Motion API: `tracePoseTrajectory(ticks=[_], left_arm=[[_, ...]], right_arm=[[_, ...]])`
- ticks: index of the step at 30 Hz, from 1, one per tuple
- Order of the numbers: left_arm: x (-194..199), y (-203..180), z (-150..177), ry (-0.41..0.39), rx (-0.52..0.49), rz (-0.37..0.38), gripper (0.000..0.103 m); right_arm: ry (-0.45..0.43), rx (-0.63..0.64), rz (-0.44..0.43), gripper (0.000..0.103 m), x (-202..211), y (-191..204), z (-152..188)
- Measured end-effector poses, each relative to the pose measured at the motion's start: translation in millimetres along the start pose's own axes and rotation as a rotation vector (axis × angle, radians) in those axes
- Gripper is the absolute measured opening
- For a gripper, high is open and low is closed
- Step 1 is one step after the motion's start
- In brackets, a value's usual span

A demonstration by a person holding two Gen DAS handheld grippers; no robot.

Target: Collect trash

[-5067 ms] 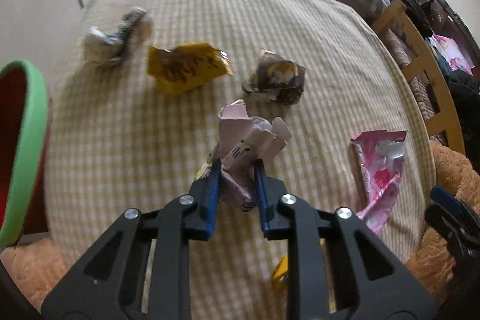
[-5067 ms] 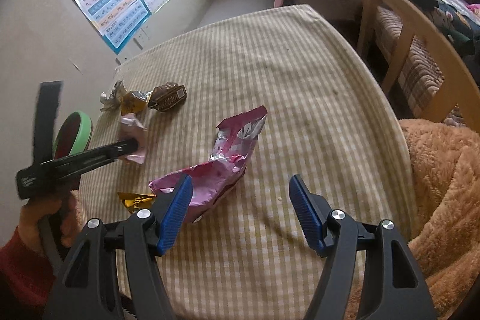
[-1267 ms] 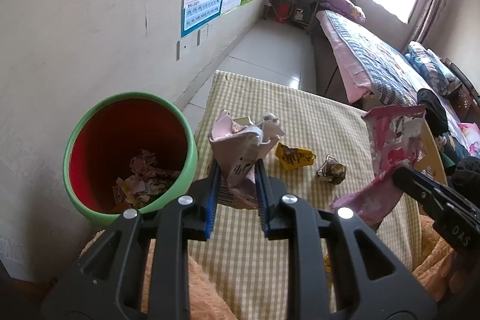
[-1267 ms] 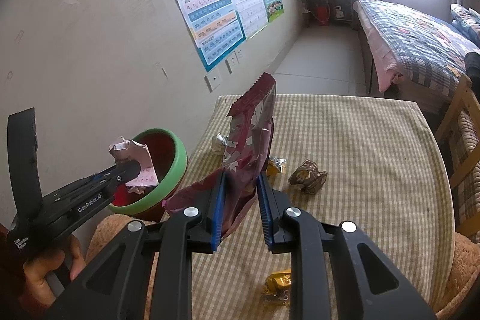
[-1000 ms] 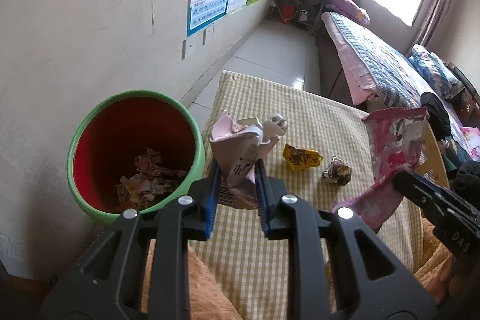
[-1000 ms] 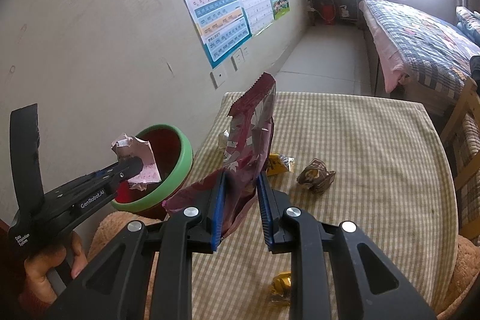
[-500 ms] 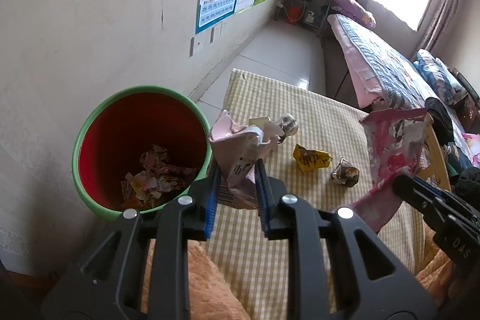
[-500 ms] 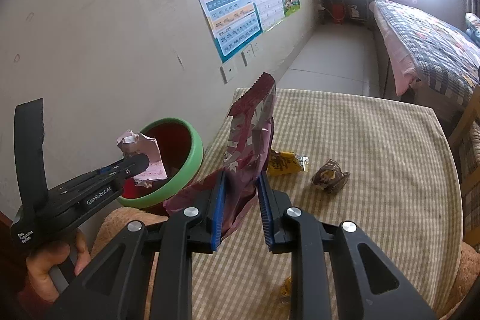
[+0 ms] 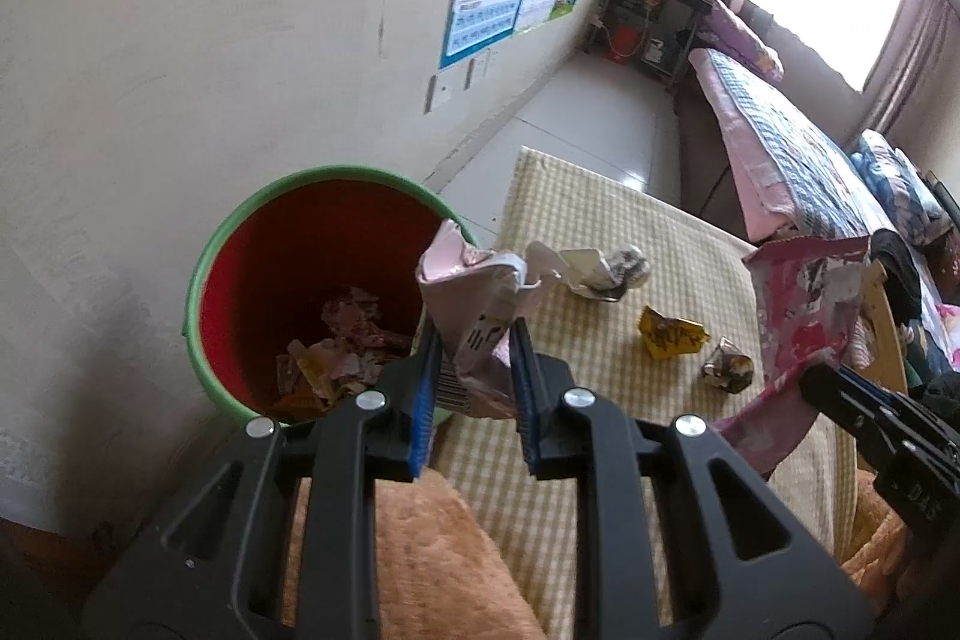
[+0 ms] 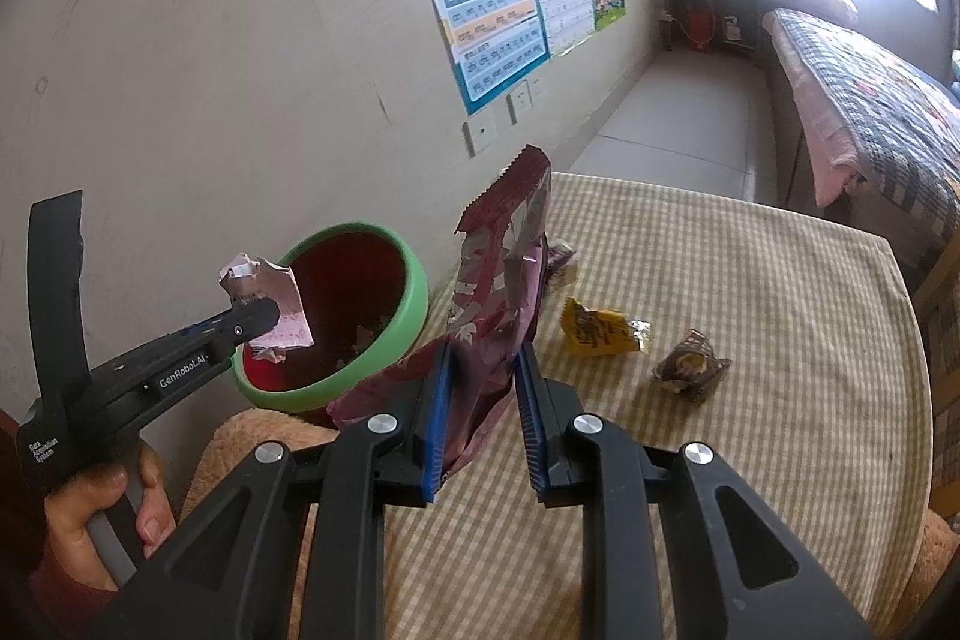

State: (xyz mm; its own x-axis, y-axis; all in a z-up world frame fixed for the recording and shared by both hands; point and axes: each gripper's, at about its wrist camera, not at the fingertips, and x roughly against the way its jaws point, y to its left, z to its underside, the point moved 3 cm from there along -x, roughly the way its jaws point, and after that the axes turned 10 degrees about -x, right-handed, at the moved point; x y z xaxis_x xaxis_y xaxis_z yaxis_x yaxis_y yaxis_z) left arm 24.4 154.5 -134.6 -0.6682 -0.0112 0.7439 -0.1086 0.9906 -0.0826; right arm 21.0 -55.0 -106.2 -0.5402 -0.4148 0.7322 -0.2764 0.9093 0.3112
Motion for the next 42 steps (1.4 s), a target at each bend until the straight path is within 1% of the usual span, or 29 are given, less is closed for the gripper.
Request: tracePoseTrajectory(ticks=[12, 22, 29, 35, 39, 42], left_arm=[[0.4, 35.8, 5.2, 0.004, 0.054, -0.055, 0.022], [-5.1, 66.3, 6.9, 0.016, 0.087, -0.098, 0.022], [-13.4, 76.1, 2.5, 0.018, 0.094, -0.111, 0.022], [-23.8, 89.9, -0.3, 0.025, 0.119, -0.106, 0.022], [-33.6, 98.5, -3.2, 0.037, 0.127, -0.094, 0.022], [-39.3, 103.2, -5.0, 0.045, 0.127, -0.091, 0.022]], right_arm=[[0.017, 0.093, -0.024, 0.022, -21.4, 30.7, -7.7], [0.014, 0.153, -0.045, 0.022, -42.9, 56.9, -21.1], [0.030, 0.214, -0.063, 0.022, -62.9, 81.2, -26.3], [0.033, 0.257, -0.073, 0.022, -77.5, 100.0, -30.7], [0.060, 0.261, -0.092, 0.023, -88.8, 109.4, -35.8], [0.074, 0.279, -0.086, 0.023, -98.1, 114.1, -36.6]])
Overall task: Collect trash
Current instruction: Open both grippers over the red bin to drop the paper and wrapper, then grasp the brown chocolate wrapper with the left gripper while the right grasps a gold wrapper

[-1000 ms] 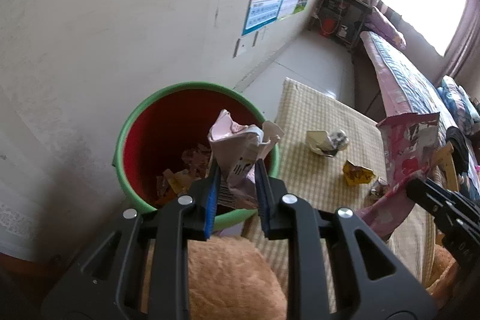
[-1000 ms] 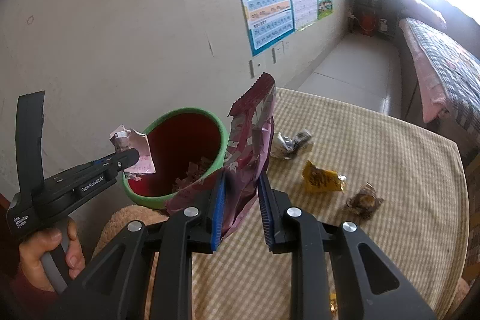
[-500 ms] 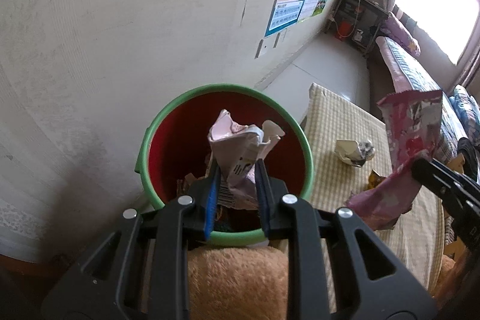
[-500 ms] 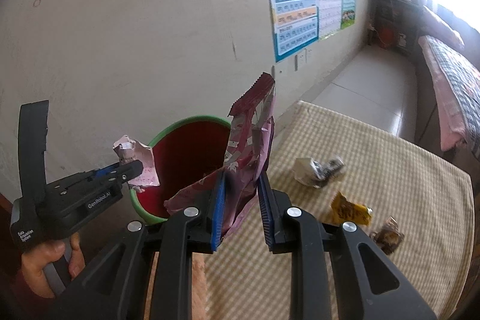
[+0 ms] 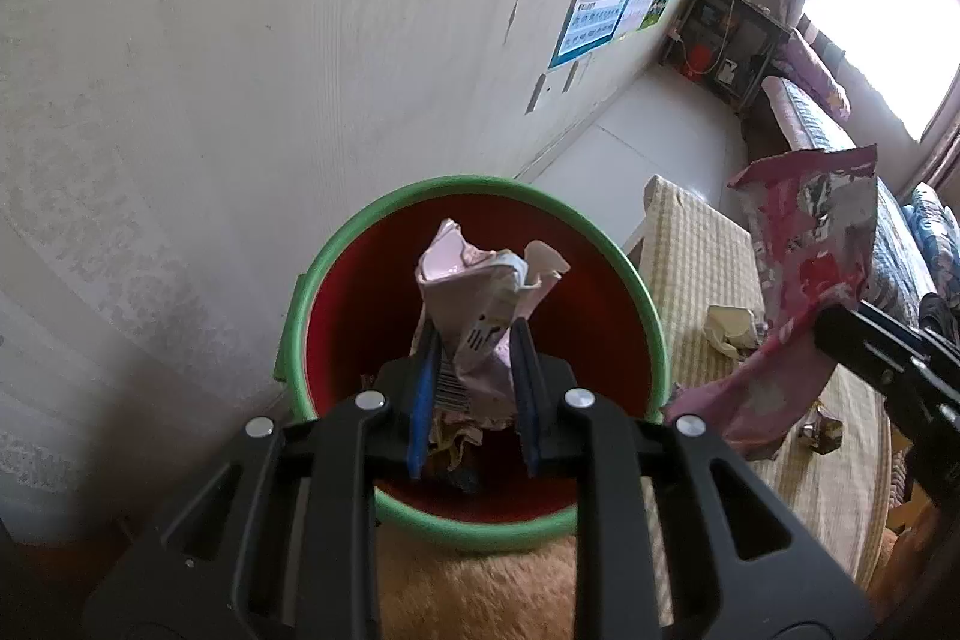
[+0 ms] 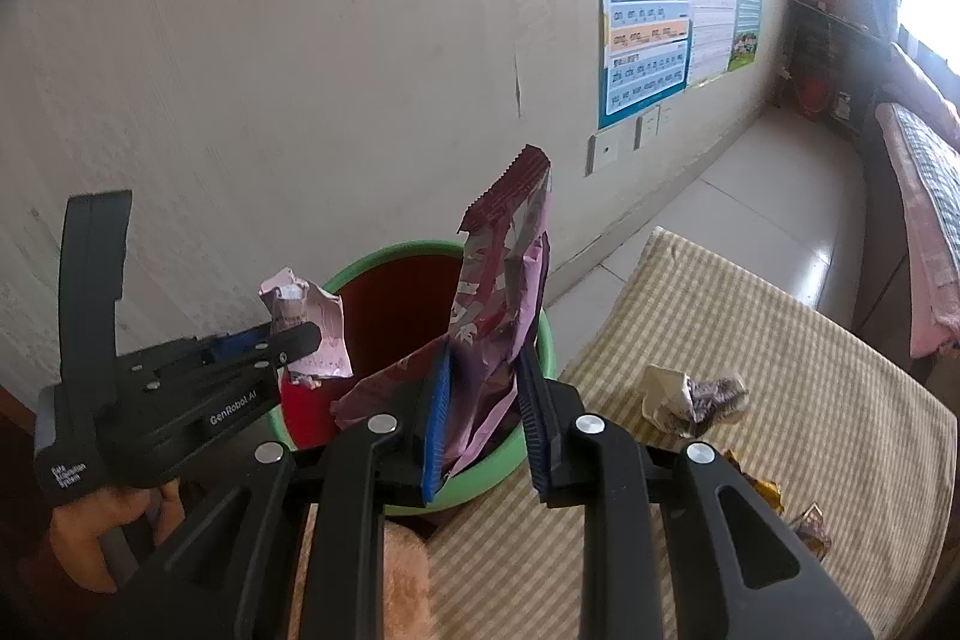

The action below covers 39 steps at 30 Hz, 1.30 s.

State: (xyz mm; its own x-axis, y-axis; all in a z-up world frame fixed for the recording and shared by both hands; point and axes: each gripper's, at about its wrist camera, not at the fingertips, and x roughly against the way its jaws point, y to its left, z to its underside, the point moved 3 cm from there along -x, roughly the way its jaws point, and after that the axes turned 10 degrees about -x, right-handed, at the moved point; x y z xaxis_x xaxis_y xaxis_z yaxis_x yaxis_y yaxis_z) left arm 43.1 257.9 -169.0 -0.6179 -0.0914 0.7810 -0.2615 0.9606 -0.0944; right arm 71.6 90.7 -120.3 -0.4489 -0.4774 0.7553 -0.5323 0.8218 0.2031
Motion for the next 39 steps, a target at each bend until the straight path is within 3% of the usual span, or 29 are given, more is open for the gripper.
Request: tracePoseTrajectory(ticks=[12, 15, 22, 25, 30, 34, 39], left_arm=[[-15.9, 11.9, -2.1, 0.029, -0.001, -0.017, 0.023], [-16.3, 12.8, -2.9, 0.023, 0.003, -0.027, 0.046], [-9.3, 11.8, 0.1, 0.020, 0.011, -0.031, 0.047], [-2.9, 7.0, 1.4, 0.018, -0.001, -0.029, 0.047], [8.0, -15.2, 2.9, 0.016, -0.037, 0.002, 0.047], [9.0, -56.7, 9.8, 0.028, -0.110, 0.051, 0.047], [0.5, -116.9, 21.2, 0.071, -0.189, 0.143, 0.047]], right_arm=[[0.031, -0.030, -0.044, 0.027, -19.7, 2.8, -7.7], [0.016, -0.027, -0.054, 0.042, -19.2, 6.5, -11.8], [-0.003, -0.042, -0.069, 0.042, -2.6, 3.3, -6.6], [-0.001, -0.067, -0.051, 0.042, 15.3, -15.7, 9.2], [0.017, -0.156, 0.083, 0.042, 58.2, -86.4, 48.8], [0.089, -0.271, 0.189, 0.044, 85.4, -141.3, 99.1], [0.186, -0.370, 0.196, 0.044, 92.8, -163.8, 161.5]])
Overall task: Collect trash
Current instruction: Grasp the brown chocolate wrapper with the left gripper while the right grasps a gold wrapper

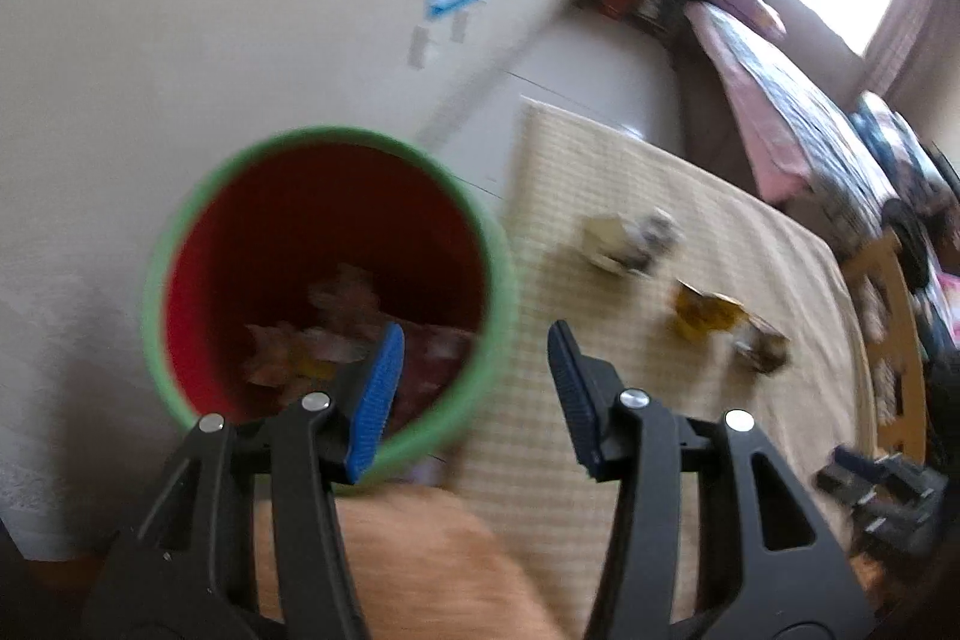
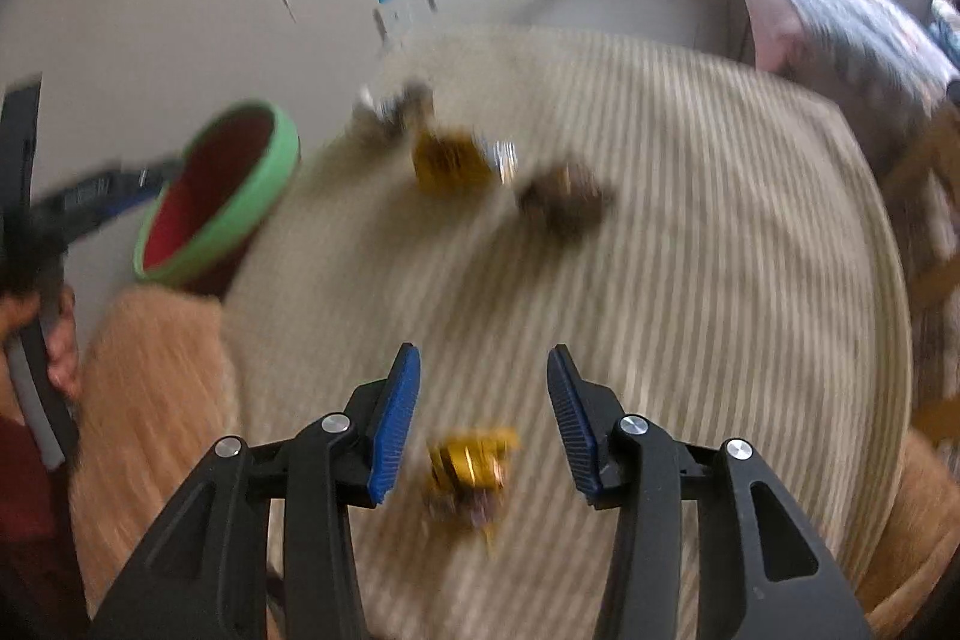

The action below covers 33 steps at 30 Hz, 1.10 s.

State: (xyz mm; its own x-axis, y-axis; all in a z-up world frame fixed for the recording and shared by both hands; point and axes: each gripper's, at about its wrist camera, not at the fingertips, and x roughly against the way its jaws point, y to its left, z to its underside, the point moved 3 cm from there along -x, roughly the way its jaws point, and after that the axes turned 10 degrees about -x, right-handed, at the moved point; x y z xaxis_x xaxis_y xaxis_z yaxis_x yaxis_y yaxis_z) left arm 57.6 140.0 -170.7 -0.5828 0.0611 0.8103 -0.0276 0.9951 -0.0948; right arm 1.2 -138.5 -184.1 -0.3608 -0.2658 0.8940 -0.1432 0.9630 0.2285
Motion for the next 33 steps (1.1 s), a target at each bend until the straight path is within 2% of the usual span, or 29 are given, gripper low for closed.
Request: tracePoseTrajectory(ticks=[4, 5, 6, 9, 14, 19, 23, 25, 28, 30, 32, 33], left_arm=[[-12.2, -47.2, -0.2, 0.025, -0.063, 0.075, 0.047], [-17.3, -59.1, -1.1, 0.039, -0.078, 0.090, 0.047], [-21.7, -69.9, -2.1, 0.053, -0.089, 0.104, 0.047], [-31.1, -100.2, -10.3, 0.069, -0.108, 0.146, 0.047], [-46.6, -170.1, -26.3, 0.077, -0.244, 0.215, 0.047], [-90.1, -229.6, -23.1, 0.166, -0.390, 0.219, 0.047], [-123.6, -245.7, -15.3, 0.251, -0.422, 0.172, 0.044], [-128.7, -248.1, -14.2, 0.246, -0.450, 0.135, 0.042], [-127.4, -243.8, -15.5, 0.249, -0.450, 0.155, 0.039], [-121.8, -242.5, -18.3, 0.225, -0.462, 0.151, 0.033], [-112.6, -242.2, -20.1, 0.206, -0.473, 0.147, 0.021], [-107.5, -241.6, -20.9, 0.204, -0.467, 0.159, 0.019]], right_arm=[[0.077, -0.020, -0.041, 0.044, -25.2, -3.7, 32.0], [0.098, -0.020, -0.037, 0.036, -32.2, -3.7, 40.5], [0.105, -0.027, -0.043, 0.032, -34.6, -3.4, 44.7], [0.054, -0.042, -0.083, 0.031, -26.2, -4.5, 48.9], [-0.053, -0.091, -0.072, 0.031, -7.5, -21.5, 48.5], [-0.101, -0.218, -0.069, 0.031, 2.1, -53.6, 46.3], [-0.125, -0.297, -0.083, 0.031, 9.8, -74.0, 45.9], [-0.128, -0.309, -0.087, 0.031, 10.6, -76.4, 45.8], [-0.125, -0.300, -0.091, 0.031, 13.2, -78.5, 47.3], [-0.123, -0.288, -0.089, 0.031, 13.0, -75.7, 47.8], [-0.127, -0.284, -0.086, 0.031, 13.7, -74.8, 47.5], [-0.130, -0.286, -0.084, 0.031, 13.7, -75.5, 47.4]])
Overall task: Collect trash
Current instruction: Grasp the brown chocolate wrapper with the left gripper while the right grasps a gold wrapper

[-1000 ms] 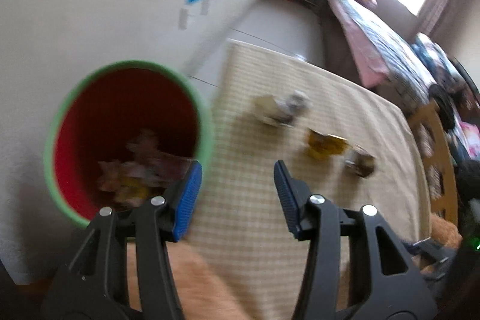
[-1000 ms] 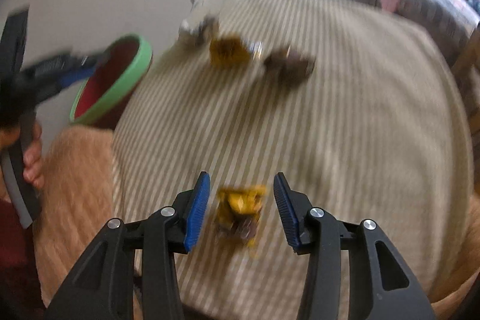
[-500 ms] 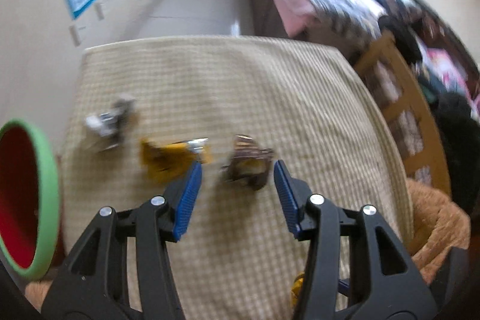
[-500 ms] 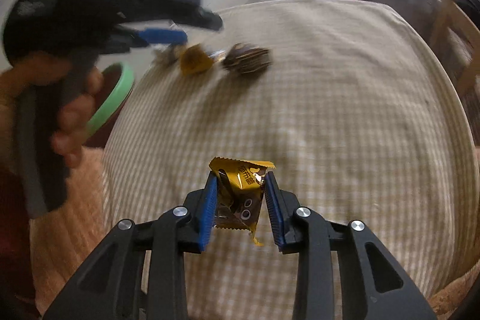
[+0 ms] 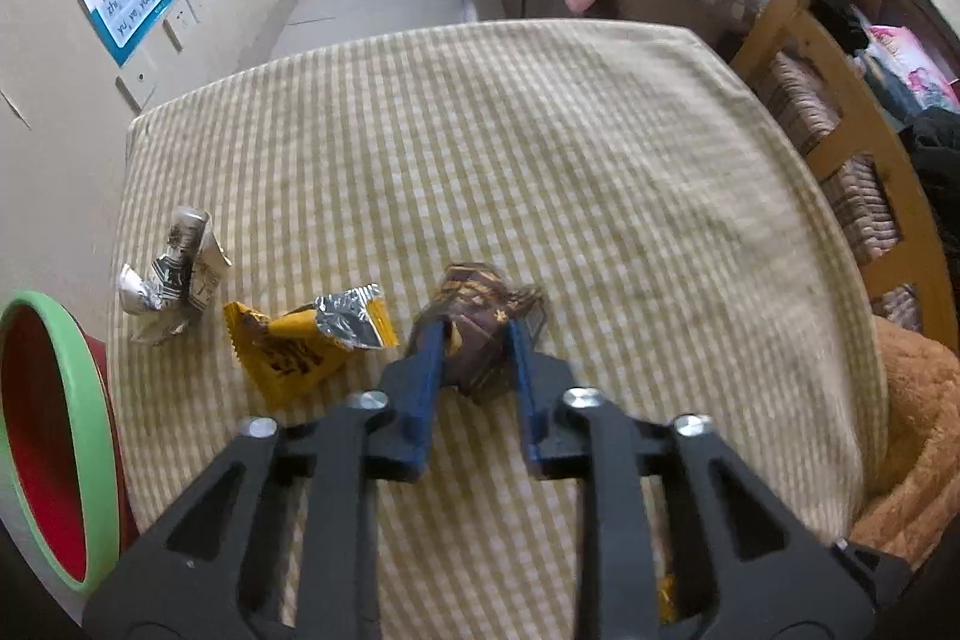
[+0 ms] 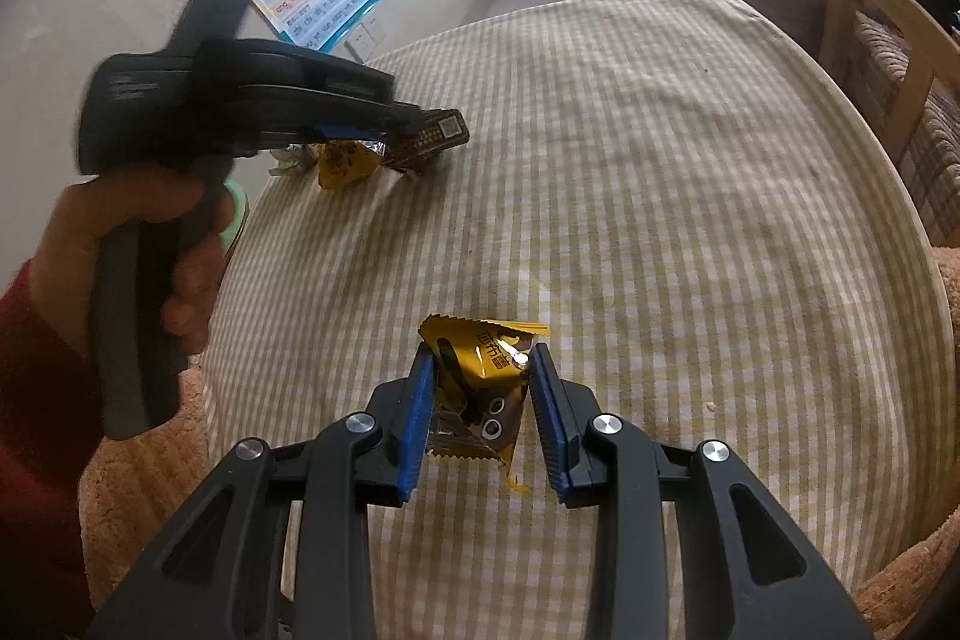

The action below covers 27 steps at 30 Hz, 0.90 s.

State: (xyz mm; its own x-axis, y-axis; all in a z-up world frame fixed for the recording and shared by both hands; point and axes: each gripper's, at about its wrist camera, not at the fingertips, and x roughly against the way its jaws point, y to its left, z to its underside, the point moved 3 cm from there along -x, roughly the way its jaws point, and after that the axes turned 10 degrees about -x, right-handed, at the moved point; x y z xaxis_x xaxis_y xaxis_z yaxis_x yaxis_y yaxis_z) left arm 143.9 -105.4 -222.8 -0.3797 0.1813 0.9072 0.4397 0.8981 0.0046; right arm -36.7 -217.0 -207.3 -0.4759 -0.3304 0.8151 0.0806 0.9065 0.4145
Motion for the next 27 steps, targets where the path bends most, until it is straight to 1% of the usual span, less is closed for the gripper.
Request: tracePoseTrajectory(ticks=[1, 4, 8, 9, 10, 12, 15, 20, 23, 24, 27], left_arm=[[3.5, 1.9, 1.6, -0.007, 0.006, 0.008, 0.017], [12.5, 4.8, 9.4, -0.015, 0.015, 0.012, 0.016], [11.8, 7.9, 24.8, 0.018, 0.023, 0.038, 0.017], [10.8, 5.9, 26.7, 0.025, 0.018, 0.039, 0.020], [8.5, 5.2, 29.1, 0.032, 0.012, 0.041, 0.031], [3.8, 4.7, 33.5, 0.044, 0.000, 0.030, 0.045], [-0.4, 6.7, 33.5, 0.046, -0.001, 0.008, 0.048], [-5.9, 19.0, 29.9, 0.055, 0.031, -0.011, 0.046], [-7.1, 25.7, 33.7, 0.056, 0.039, -0.045, 0.032], [-6.1, 28.3, 35.7, 0.050, 0.043, -0.049, 0.029], [1.3, 31.8, 41.9, 0.031, 0.074, -0.019, 0.028]], right_arm=[[-0.002, -0.003, 0.002, 0.031, -1.5, 0.2, 0.5], [-0.002, -0.008, 0.008, 0.031, -2.6, -1.9, 0.1], [0.000, -0.004, 0.015, 0.031, -2.8, -1.7, 0.0], [0.001, -0.004, 0.016, 0.032, -3.0, -1.9, 0.3], [0.003, -0.004, 0.017, 0.032, -3.0, -2.0, 0.7], [0.005, -0.006, 0.017, 0.032, -3.7, -2.8, 0.9], [0.004, -0.011, 0.016, 0.032, -3.3, -3.8, 0.5], [0.003, -0.009, 0.015, 0.032, -2.7, -3.4, 1.0], [0.003, -0.009, 0.016, 0.032, -2.6, -3.3, 1.2], [0.002, -0.010, 0.017, 0.032, -2.5, -3.4, 1.1], [0.002, -0.007, 0.021, 0.032, -1.6, -2.5, 1.8]])
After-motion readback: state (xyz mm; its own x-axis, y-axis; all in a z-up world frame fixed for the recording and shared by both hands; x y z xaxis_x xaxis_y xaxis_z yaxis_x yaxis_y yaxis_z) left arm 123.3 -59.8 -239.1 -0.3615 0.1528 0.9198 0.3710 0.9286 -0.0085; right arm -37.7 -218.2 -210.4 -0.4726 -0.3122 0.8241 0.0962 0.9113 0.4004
